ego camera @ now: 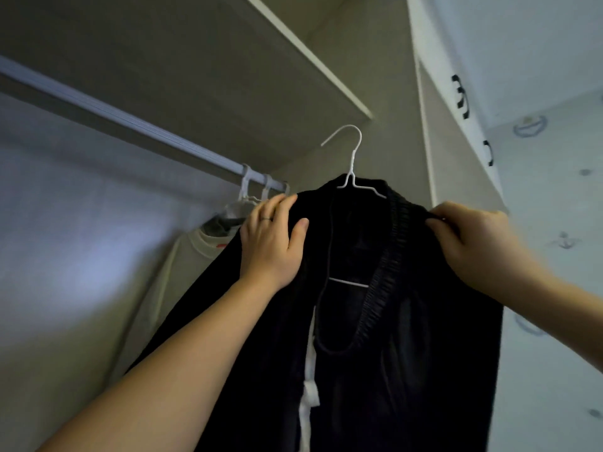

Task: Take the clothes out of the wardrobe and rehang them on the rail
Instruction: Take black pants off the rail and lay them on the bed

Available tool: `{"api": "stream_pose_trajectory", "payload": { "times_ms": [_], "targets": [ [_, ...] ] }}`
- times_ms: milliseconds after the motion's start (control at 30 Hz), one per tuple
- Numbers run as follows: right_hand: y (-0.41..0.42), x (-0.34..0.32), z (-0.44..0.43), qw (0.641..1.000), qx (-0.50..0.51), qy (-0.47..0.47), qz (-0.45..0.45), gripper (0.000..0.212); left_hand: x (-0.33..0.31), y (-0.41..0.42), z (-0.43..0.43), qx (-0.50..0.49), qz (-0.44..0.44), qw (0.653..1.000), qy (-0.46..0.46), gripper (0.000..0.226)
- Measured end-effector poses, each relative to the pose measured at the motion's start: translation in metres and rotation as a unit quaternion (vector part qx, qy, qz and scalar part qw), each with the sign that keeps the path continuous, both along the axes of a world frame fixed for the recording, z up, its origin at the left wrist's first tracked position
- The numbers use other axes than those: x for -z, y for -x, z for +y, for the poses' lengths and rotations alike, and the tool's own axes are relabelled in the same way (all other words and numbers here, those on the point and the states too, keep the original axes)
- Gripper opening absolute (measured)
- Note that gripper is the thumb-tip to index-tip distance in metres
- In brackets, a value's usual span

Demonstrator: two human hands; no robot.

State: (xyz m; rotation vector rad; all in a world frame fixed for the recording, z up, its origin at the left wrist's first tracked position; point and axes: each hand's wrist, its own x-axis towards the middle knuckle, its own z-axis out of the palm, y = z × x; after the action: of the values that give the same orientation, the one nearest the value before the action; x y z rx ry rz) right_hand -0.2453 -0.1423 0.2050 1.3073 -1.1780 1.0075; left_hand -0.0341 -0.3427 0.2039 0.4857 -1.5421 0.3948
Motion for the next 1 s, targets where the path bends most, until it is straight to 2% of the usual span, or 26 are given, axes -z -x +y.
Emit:
{"api": "stream_pose_trajectory", "payload": {
  "times_ms": [167,267,400,567,700,900,1000],
  "targets": [
    [0.052,0.027,0.104,0.998,0.061,0.004,-0.001,0.011,0.012,0.068,0.067,0.047,-0.048,0.998,0.015,0.058],
    [0.087,0.049,0.169,0.994,0.107,-0.015,-0.01,0.021,0.024,0.119,0.113,0.11,-0.074,0.991,0.036,0.051],
    [0.129,0.084,0.258,0.986,0.16,-0.04,-0.02,0.031,0.053,0.193,0.179,0.194,-0.083,0.977,0.038,0.039],
    [0.175,0.135,0.369,0.97,0.224,-0.06,-0.077,0.027,0.099,0.287,0.264,0.29,-0.118,0.949,0.033,0.038],
    [0.203,0.181,0.453,0.944,0.293,-0.06,-0.137,0.023,0.142,0.363,0.332,0.367,-0.17,0.915,0.017,0.037],
    [0.229,0.256,0.566,0.868,0.42,-0.059,-0.258,0.008,0.213,0.467,0.444,0.487,-0.23,0.843,-0.006,0.038],
    [0.237,0.295,0.619,0.829,0.468,-0.055,-0.301,0.01,0.254,0.517,0.5,0.548,-0.259,0.795,-0.01,0.037]
  ]
}}
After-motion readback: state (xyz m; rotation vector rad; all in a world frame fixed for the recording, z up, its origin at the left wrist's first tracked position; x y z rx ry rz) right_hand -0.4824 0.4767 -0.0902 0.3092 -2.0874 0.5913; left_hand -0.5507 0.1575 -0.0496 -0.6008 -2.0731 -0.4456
